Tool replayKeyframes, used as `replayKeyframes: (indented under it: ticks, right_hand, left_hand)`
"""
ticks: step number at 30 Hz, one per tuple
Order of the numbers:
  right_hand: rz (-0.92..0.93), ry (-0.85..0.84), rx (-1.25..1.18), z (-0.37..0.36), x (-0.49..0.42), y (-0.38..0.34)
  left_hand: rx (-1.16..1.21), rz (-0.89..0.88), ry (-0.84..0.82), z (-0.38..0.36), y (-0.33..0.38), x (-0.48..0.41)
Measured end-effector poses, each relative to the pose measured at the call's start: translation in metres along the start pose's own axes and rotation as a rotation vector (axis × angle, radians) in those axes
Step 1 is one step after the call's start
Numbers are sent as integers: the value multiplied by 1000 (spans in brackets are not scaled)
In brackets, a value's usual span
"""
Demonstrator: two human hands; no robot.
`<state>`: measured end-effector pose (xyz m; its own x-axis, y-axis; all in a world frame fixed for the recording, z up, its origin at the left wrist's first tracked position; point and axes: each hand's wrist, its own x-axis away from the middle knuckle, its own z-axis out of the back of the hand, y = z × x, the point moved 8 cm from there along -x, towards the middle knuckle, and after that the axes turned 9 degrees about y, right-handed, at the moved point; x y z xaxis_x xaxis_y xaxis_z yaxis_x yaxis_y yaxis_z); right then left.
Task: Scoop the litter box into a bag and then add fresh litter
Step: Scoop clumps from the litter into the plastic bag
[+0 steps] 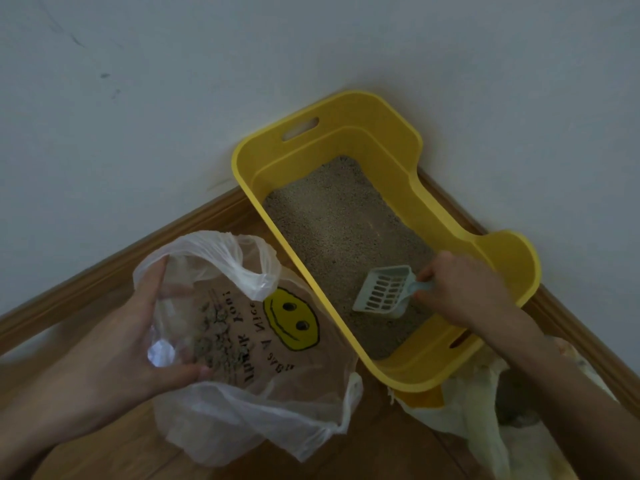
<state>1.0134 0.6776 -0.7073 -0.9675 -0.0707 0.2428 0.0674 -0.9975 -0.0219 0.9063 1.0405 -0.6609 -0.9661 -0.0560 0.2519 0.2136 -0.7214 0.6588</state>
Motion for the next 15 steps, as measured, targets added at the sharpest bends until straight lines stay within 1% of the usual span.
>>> replayKeyframes:
  ticks: [2,4,10,15]
  right_hand:
    - [6,-39,16,-6,1,2]
    - [4,-62,-20,-13,2,0]
    - [-16,-30,-213,-41,-1,-16]
    - [-43,-11,-308,-53,-6,-29]
  left_hand:
    - [-10,24,-5,0,-2,-1]
    - [-28,27,-19,-1,-1,-1]
    - [-22,-113,50,-7,14,0]
    - [-20,-117,26,-11,8,-4]
